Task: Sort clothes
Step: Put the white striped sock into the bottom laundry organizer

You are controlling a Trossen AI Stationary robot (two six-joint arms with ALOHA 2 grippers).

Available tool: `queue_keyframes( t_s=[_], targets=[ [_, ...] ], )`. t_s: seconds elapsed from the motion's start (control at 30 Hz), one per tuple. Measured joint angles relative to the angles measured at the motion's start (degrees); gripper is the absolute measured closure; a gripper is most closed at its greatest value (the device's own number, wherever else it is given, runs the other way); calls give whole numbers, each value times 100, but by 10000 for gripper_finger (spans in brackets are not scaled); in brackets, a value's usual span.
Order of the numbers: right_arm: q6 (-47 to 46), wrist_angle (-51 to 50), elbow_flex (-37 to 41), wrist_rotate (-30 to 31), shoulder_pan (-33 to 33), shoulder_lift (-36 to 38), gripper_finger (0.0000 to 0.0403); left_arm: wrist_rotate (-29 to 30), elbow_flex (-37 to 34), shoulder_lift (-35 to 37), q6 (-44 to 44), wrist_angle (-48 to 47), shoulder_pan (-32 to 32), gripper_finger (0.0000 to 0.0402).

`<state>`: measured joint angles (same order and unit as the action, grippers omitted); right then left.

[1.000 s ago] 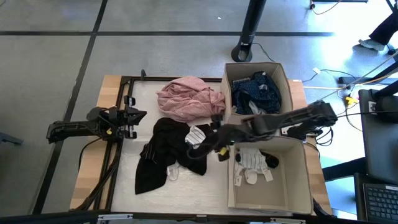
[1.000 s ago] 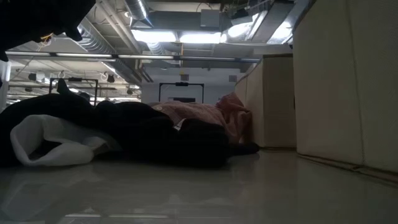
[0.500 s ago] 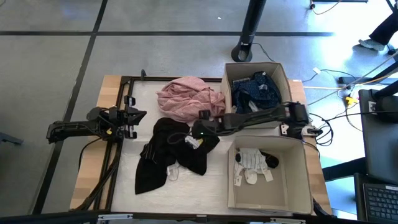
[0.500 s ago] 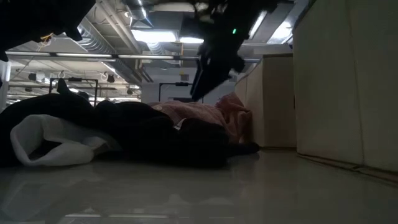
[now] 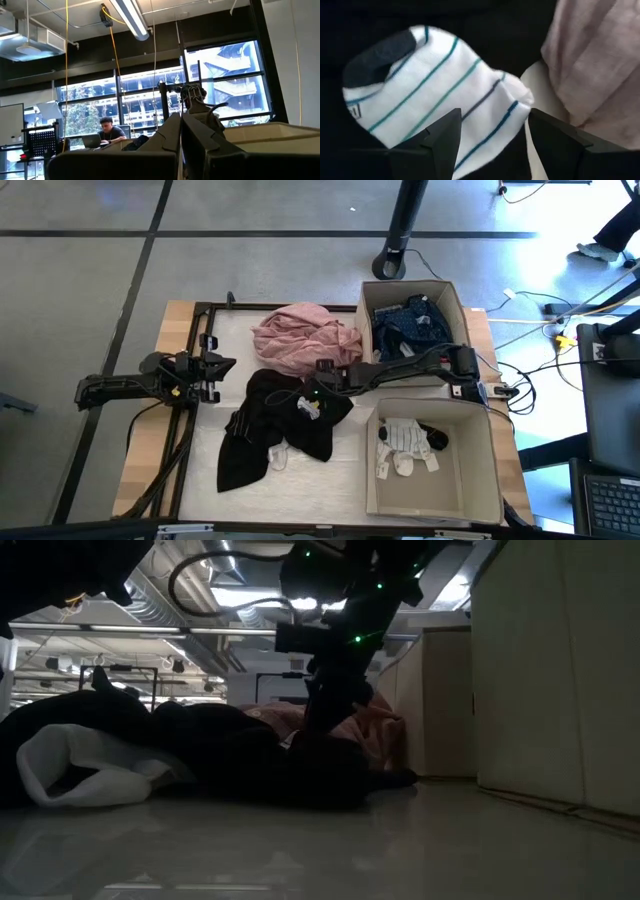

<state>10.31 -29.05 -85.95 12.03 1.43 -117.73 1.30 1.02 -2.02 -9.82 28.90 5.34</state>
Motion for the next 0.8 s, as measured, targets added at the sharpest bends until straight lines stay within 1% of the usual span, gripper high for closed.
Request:
queue_keyframes(
  t_s=[0.13,0.23,0.33,0.6,0.63,0.7,0.8],
  targets=[
    [35,3,0,27,0,-50,173,0,0,0,0,-2,0,396],
    [65,44,0,31,0,-48,195,1,0,0,0,-2,0,396],
    [157,53,0,33,0,-48,239,0,0,0,0,-2,0,396],
    [592,52,0,38,2,-48,379,0,0,0,0,-2,0,396],
    [624,59,0,38,3,-48,389,0,0,0,0,-1,0,396],
    [697,64,0,54,14,-48,392,0,0,0,0,-1,0,396],
    [800,58,0,122,48,-44,377,0,0,0,0,0,0,396]
  ],
)
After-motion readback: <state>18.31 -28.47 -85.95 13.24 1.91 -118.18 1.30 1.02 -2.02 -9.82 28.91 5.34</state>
